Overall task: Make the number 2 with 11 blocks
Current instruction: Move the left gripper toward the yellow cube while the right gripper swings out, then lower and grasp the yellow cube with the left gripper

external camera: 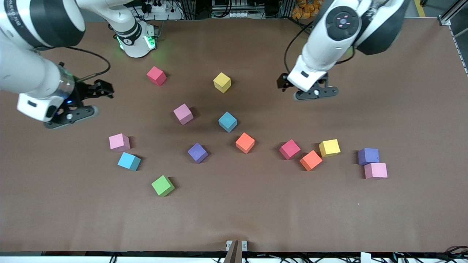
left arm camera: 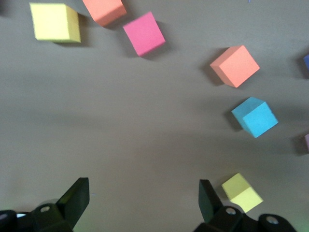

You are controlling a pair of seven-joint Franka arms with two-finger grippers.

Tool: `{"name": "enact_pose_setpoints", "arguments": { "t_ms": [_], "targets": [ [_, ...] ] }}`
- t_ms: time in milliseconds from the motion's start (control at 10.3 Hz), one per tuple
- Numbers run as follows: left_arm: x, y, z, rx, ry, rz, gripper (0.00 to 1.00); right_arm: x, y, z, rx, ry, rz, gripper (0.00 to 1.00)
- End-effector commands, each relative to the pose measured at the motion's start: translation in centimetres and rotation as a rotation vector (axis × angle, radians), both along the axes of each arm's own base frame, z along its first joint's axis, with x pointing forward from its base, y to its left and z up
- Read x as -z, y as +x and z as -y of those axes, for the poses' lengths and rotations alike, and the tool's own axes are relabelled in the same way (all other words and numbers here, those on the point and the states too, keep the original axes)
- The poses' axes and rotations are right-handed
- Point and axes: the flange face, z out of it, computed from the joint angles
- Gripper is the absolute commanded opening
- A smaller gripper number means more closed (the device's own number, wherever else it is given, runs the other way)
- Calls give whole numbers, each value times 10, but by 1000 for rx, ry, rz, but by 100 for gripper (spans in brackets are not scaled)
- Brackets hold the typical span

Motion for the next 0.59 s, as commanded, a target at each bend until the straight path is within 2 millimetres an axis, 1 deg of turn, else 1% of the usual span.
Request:
{"name": "enact_pose_setpoints", "arguments": {
  "t_ms": [0,98,195,293,390,488],
  "targets": [
    [23,-16,37,-115,-22,-34,100,-7,-17,-49,-43,33,16,100],
    [31,-25,51,-155,-16,-47,100,-5,-31,-78,-29,22,30,100],
    [39,-32,62,-169,-12,-62,100,-7,-48,-109,-9,15,48,100],
    [53,-40,69,-186,-7,-71,100,-8,-57,-126,14,14,53,100],
    [68,-53,81,-217,-9,-70,100,-8,-71,-143,1,13,59,100],
    [83,-64,91,-260,-4,-78,100,-6,-79,-147,14,15,69,100]
  ]
}}
